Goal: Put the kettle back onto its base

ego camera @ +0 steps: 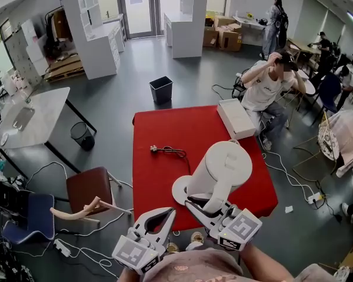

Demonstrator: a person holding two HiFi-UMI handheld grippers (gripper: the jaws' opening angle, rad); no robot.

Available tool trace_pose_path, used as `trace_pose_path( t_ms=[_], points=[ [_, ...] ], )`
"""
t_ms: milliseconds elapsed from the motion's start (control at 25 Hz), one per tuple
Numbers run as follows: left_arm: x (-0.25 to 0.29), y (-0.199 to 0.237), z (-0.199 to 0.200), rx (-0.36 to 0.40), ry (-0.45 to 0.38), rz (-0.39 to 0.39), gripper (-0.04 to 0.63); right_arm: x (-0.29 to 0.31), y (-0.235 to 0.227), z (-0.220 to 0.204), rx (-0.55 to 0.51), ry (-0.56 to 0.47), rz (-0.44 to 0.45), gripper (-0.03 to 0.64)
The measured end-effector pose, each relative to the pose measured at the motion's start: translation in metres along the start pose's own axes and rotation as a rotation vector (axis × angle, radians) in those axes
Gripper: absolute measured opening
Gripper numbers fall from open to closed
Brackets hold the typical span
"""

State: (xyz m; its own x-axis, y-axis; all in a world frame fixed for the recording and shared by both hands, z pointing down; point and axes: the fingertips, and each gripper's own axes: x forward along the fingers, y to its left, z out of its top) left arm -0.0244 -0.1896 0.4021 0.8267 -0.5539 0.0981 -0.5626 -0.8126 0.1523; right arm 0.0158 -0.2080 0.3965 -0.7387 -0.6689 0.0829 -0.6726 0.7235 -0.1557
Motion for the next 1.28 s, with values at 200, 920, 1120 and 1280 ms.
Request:
trace_pose_path(
  t_ms=[200, 920, 1120, 1280],
  points=[
    [-0.005, 0.001, -0.004, -0.019, 0.006, 0.028, 0.002, 0.023, -0.016, 0.007, -0.006, -0.017, 0.036, 0.055],
    [-0.018, 0.015, -0.007, -0.015, 0.014, 0.12, 0.002, 0.063, -0.022, -0.038, -0.012, 0.068, 0.137, 0.055],
    [-0.024, 0.019, -0.011, -0.016, 0.022, 0.147, 0.002, 0.072, -0.018, -0.059, 0.0, 0.092, 0.161, 0.055],
    [-0.03, 0.023, -0.014, -0.02, 0.029, 0.167, 0.002, 0.077, -0.017, -0.073, 0.006, 0.106, 0.174, 0.055]
  ],
)
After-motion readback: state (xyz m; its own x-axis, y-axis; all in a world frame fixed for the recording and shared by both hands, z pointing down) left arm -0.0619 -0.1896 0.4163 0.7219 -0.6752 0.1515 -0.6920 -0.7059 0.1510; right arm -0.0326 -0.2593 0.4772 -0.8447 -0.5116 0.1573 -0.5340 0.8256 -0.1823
